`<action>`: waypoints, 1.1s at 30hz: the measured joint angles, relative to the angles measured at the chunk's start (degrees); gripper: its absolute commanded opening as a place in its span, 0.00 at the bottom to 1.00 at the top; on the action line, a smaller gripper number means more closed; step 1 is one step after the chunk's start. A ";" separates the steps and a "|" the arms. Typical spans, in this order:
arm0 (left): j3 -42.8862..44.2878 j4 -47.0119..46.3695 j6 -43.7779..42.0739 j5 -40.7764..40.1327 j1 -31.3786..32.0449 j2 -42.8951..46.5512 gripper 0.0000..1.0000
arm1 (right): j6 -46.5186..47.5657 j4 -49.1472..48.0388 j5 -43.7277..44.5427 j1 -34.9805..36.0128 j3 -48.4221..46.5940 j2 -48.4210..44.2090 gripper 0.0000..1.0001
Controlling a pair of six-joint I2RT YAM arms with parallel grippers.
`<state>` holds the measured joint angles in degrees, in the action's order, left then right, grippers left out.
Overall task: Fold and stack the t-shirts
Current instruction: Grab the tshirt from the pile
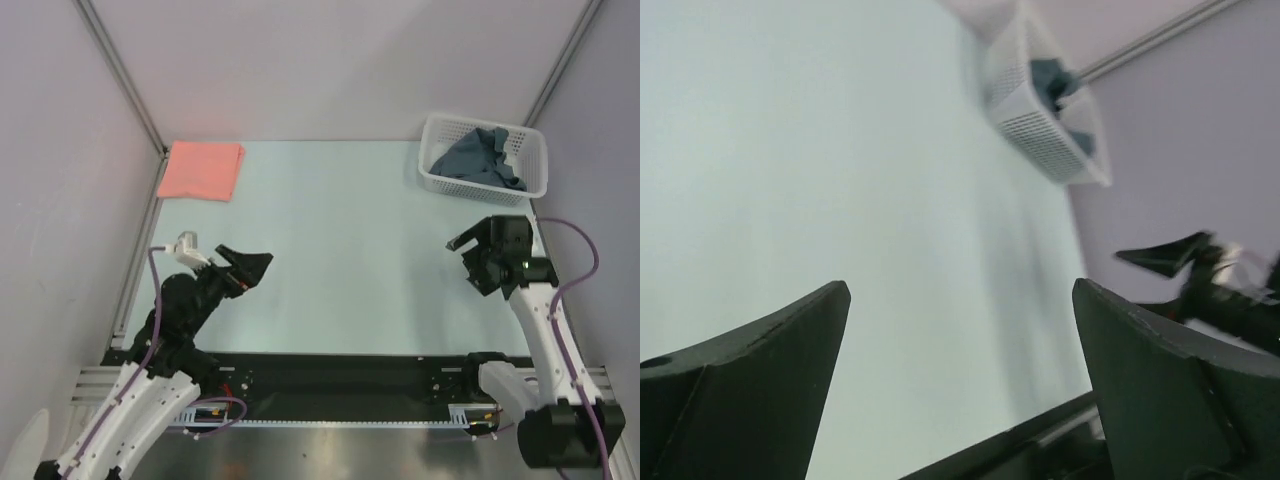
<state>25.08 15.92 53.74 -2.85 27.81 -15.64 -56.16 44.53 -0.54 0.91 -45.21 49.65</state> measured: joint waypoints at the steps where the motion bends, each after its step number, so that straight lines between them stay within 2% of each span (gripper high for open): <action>1: 1.84 1.51 -1.70 -0.46 0.00 -3.13 1.00 | 2.12 0.76 1.84 -0.13 -2.19 2.73 1.00; 3: 6.56 3.54 -4.59 -2.27 -0.02 -9.77 1.00 | 7.45 0.39 6.49 -0.57 -11.13 12.52 1.00; 4: 9.18 5.18 -5.44 -3.45 -0.04 -12.41 1.00 | 8.00 0.15 6.97 -0.92 -12.39 13.86 1.00; 7: 16.55 10.27 -5.68 -7.56 -0.35 -20.15 1.00 | 12.35 -4.20 9.25 -3.28 -24.50 27.12 1.00; 9: 20.44 12.33 -8.92 -7.28 -1.14 -23.91 1.00 | 14.64 -7.63 9.53 -4.87 -30.99 34.32 1.00; 12: 25.57 15.13 -16.33 -4.46 -2.75 -28.85 1.00 | 18.14 -11.87 10.38 -6.38 -42.34 45.51 1.00; 15: 28.17 16.52 -23.65 -0.37 -4.13 -31.21 1.00 | 22.12 -14.45 11.93 -7.65 -57.55 59.10 0.86; 20: 28.72 17.27 -31.61 6.88 -6.45 -32.76 1.00 | 26.27 -14.25 13.57 -9.25 -82.03 79.76 0.86; 23: 28.72 17.62 -34.67 9.57 -7.13 -35.04 1.00 | 28.59 -12.87 14.64 -9.68 -91.93 88.74 0.90; 26: 28.72 17.92 -37.22 10.80 -7.17 -36.48 1.00 | 33.00 -13.05 14.29 -9.73 -93.70 93.39 0.89; 30: 28.72 17.97 -39.52 10.56 -6.93 -36.46 1.00 | 38.86 -16.55 10.64 -9.35 -89.48 94.68 0.87; 33: 28.89 18.58 -40.94 9.57 -6.14 -36.48 1.00 | 41.64 -19.65 8.02 -9.11 -90.33 97.42 0.71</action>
<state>53.98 34.50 12.80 6.72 21.67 -52.12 -14.52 24.88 7.49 -8.21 -135.55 147.06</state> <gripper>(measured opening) 0.996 0.795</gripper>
